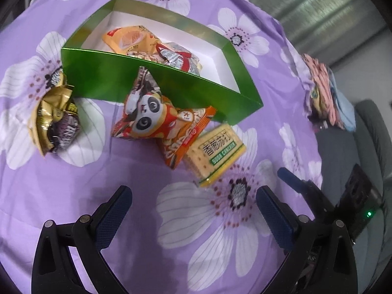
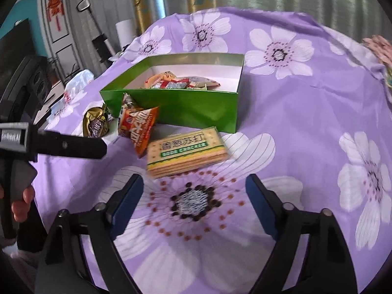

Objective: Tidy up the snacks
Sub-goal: 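Move the left gripper to the yellow soda cracker pack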

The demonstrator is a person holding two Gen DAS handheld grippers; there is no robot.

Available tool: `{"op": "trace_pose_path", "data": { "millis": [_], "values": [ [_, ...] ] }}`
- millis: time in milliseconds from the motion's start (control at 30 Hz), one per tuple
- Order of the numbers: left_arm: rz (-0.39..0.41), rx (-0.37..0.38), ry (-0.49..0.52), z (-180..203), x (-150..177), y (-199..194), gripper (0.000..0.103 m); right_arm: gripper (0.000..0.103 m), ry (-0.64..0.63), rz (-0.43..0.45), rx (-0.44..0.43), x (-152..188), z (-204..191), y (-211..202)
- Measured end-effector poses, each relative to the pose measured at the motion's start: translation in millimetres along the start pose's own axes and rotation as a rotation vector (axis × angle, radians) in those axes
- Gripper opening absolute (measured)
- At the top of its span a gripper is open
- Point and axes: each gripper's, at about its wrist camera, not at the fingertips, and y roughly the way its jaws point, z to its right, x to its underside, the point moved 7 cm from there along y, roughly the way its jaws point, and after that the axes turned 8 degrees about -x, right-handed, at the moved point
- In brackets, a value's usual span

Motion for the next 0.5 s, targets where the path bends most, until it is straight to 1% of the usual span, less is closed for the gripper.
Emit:
{"op": "trace_pose_path", "data": {
  "millis": [100, 167, 267, 333, 400, 467, 500],
  "values": [
    [-0.018, 0.011, -0.007, 7.5, 1.2, 9.1, 0.101, 0.081, -0.025, -0.042, -0.014, -5.2, 17.1, 9.1],
    [-0.018, 0.007, -0.026, 10.0, 1.5, 15.1, 0.101, 0.081, -0.06, -0.089, -0.01, -6.5, 26.6, 18.7],
    [-0.023, 0.008, -0.042, 12.0, 0.0, 20.5, 0.101, 0.08, -0.148, -0.161, -0.048, -8.9, 31.6, 35.7],
    [-0.022, 0.004, -0.043, 13.9, -0.5, 22.6, 0.1, 0.08, -0.2, -0.19, -0.069, -11.1, 31.4, 45.6],
    [-0.021, -0.002, -0.039, 15.7, -1.2, 24.4, 0.095, 0.08, -0.244, -0.212, -0.104, -15.5, 30.4, 55.5],
    [-0.028, -0.005, -0.038, 17.4, -1.5, 28.1, 0.093, 0.08, -0.267, -0.226, -0.157, -19.1, 27.3, 64.2],
    [-0.031, -0.007, -0.036, 17.8, -1.3, 30.0, 0.087, 0.08, -0.278, -0.231, -0.174, -20.3, 25.5, 68.6]
  ]
}}
